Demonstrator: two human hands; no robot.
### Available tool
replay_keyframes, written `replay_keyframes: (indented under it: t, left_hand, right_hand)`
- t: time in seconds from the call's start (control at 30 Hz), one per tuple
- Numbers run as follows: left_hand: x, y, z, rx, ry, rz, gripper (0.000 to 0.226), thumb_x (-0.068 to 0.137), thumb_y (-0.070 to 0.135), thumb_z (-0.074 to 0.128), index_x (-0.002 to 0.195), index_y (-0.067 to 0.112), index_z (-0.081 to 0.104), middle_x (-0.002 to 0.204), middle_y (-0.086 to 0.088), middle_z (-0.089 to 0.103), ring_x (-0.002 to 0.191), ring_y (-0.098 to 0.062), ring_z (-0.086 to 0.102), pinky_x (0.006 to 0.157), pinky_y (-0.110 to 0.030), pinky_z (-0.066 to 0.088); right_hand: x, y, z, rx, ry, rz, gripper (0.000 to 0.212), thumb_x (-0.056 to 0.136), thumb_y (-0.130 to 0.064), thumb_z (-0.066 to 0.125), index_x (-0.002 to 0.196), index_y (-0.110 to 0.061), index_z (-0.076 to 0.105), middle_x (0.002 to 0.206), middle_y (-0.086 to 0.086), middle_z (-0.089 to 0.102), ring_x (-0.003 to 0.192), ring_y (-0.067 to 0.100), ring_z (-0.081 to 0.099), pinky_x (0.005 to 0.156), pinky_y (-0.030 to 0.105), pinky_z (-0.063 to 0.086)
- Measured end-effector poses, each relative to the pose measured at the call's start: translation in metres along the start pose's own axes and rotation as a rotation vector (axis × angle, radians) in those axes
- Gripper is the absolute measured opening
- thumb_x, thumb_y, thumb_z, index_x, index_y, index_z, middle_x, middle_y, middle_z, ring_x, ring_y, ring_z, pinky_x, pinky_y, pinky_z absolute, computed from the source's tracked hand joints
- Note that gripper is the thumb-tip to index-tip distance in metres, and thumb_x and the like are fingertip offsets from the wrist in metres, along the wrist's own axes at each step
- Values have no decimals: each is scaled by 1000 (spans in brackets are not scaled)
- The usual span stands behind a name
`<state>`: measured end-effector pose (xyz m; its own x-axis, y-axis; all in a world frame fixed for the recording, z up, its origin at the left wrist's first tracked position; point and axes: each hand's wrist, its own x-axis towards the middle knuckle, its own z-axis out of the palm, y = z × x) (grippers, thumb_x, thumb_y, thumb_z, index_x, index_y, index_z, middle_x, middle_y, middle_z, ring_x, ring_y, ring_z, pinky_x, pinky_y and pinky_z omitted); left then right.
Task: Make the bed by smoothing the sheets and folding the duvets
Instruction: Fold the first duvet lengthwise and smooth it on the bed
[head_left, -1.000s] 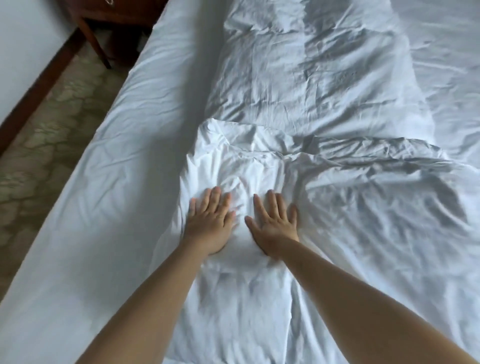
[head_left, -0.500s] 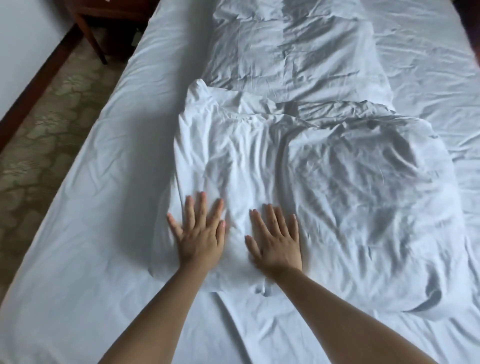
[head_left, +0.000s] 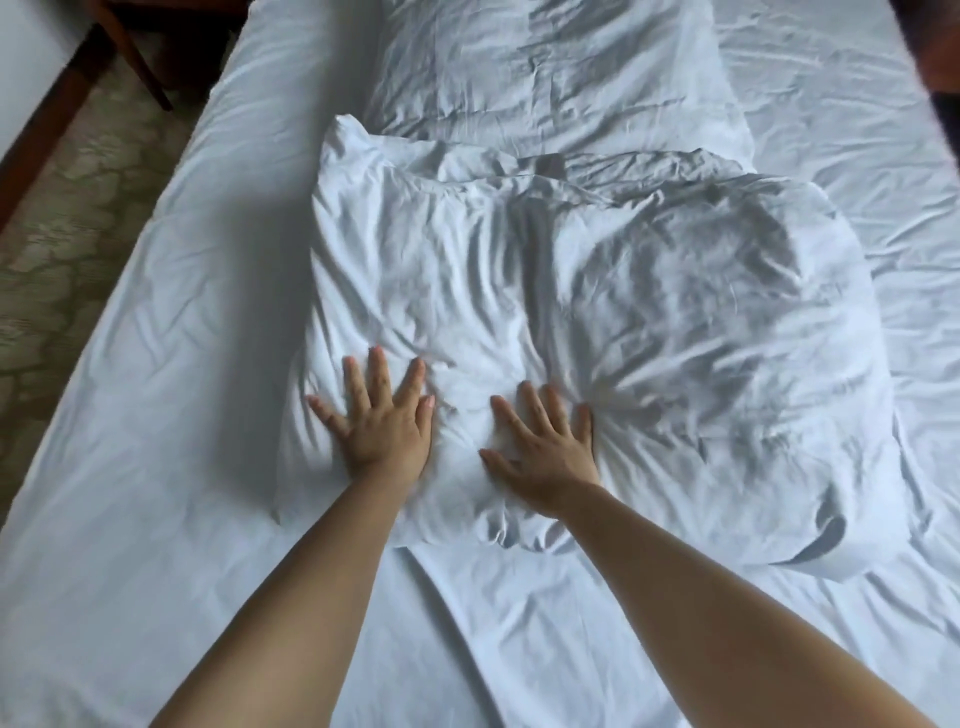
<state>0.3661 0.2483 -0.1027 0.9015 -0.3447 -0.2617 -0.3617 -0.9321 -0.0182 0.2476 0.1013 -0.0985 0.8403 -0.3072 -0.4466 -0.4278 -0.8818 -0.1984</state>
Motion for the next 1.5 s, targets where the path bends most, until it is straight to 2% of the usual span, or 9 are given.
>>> replay_keyframes:
  t: [0.1, 0.23, 0.47, 0.6, 0.7, 0.83, 0.97, 1.2, 1.5]
  left_hand:
    - [-19, 14, -10, -38, -42, 34, 53, 97, 55, 12, 147, 49, -3, 160, 4, -14, 145, -29, -18, 105, -72, -7]
    - [-40, 43, -9, -53, -63, 140, 54, 98, 51, 17, 148, 48, -4, 160, 5, -17, 146, -28, -17, 106, -72, -3]
    - [-60, 106, 3, 11, -57, 240, 54, 98, 51, 15, 149, 45, -3, 160, 4, -15, 146, -26, -16, 108, -68, -8]
    - [-66, 132, 10, 10, -18, 262, 63, 88, 51, -4, 150, 43, 5, 161, 2, -5, 148, -27, -8, 110, -65, -8]
    - [-65, 153, 8, 0, -29, 291, 68, 84, 51, -10, 150, 43, 3, 161, 2, -6, 148, -27, -8, 110, -66, -8]
    - [-55, 195, 5, -24, -27, 330, 54, 97, 48, 6, 150, 43, -1, 161, 1, -10, 147, -24, -11, 110, -65, -6]
    - [-28, 231, -5, -109, 13, 297, 61, 90, 50, 5, 151, 41, 4, 161, 1, -7, 148, -24, -10, 112, -63, -5]
    - [33, 267, -15, -66, 28, 282, 54, 97, 56, 17, 147, 50, -3, 159, 2, -18, 145, -27, -21, 107, -69, -8]
    - [116, 277, -4, 96, 150, 292, 61, 93, 61, 17, 147, 47, -10, 160, -3, -17, 144, -32, -21, 107, -71, -6]
  right_hand:
    - [-19, 13, -6, -19, 30, -13, 72, 90, -70, 23, 149, -43, -6, 160, -6, -14, 147, 18, -15, 118, 46, -11]
    - [-39, 46, -7, -72, 84, -42, 79, 80, -73, 2, 151, -39, -5, 161, 0, -7, 148, 16, -10, 115, 30, -17]
    - [-54, 102, -5, -100, 170, -77, 78, 84, -68, 10, 153, -31, 12, 161, 1, 6, 149, 16, 1, 114, 27, -17]
    - [-57, 131, -11, -104, 220, -48, 71, 90, -63, 18, 151, -29, 23, 159, 5, 18, 148, 19, 13, 116, 30, -11]
    - [-63, 160, -18, -99, 277, 34, 67, 91, -61, 25, 149, -27, 30, 157, 6, 25, 146, 19, 21, 118, 31, -6]
    - [-53, 189, -33, -77, 346, 141, 70, 90, -64, 17, 153, -32, 12, 161, -2, 2, 148, 14, 0, 115, 33, -17]
    - [-21, 217, -59, -67, 369, 190, 72, 86, -67, 8, 152, -38, 2, 161, -3, -8, 147, 14, -11, 108, 39, -26]
    - [37, 242, -84, -47, 324, 192, 72, 87, -73, 23, 150, -45, 3, 160, -5, -16, 146, 23, -21, 110, 62, -15]
    - [117, 259, -95, 42, 302, 225, 81, 83, -80, 19, 150, -43, -7, 157, -5, -25, 143, 28, -28, 109, 66, -13]
